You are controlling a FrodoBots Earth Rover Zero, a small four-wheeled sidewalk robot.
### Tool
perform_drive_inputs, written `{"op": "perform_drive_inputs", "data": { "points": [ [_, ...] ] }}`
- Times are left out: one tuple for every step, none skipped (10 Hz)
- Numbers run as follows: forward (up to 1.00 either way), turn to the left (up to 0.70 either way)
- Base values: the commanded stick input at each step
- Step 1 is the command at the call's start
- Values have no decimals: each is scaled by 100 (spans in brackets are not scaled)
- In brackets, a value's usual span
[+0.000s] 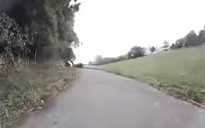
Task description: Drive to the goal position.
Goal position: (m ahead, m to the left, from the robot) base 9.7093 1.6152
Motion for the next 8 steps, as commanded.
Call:
{"op": "perform_drive_inputs", "data": {
  "points": [
    [100, 6],
    [100, 14],
    [100, 32],
    [100, 23],
    [100, 14],
    [100, 3],
    [100, 3],
    [100, 28]
  ]
}}
